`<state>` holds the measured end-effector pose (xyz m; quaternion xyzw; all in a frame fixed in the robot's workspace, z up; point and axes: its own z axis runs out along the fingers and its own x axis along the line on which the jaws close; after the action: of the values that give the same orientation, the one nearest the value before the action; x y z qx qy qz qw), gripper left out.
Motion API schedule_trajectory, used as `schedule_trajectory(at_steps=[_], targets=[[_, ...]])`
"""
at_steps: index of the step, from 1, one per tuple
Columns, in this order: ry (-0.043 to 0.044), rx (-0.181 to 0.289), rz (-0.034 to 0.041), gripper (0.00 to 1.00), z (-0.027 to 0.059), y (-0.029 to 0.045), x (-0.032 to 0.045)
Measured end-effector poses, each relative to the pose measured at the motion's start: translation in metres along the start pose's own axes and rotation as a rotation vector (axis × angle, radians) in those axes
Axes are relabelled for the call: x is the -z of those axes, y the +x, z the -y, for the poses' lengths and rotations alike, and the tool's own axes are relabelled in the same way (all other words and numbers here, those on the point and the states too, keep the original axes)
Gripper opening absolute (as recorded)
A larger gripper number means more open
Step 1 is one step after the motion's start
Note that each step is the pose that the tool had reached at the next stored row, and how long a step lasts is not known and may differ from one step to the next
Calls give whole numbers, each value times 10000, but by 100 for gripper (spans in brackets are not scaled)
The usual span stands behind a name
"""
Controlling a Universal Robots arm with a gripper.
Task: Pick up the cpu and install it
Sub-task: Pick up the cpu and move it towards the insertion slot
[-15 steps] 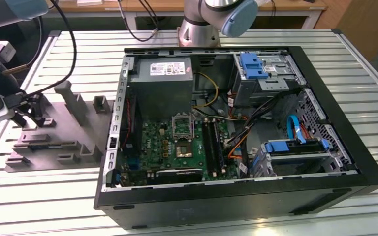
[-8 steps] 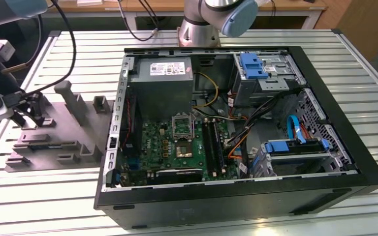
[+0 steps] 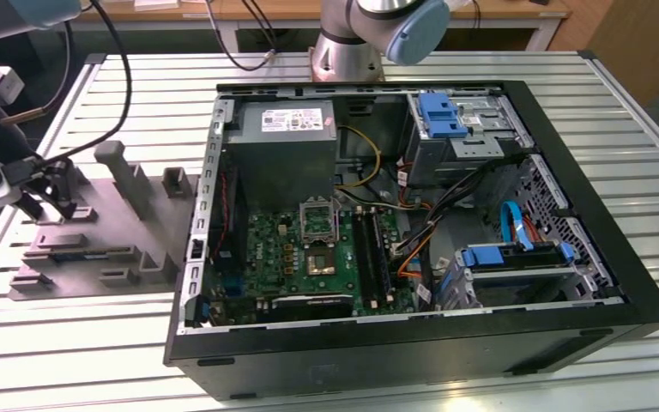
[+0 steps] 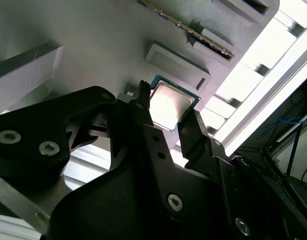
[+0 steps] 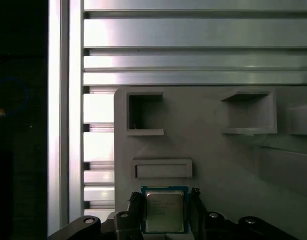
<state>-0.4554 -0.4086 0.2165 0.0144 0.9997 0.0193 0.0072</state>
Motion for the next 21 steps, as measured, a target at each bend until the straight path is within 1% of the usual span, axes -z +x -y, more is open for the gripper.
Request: schedule_trajectory(at_steps=[21], targets=[[0,0,-1,47,-3,-1,85]])
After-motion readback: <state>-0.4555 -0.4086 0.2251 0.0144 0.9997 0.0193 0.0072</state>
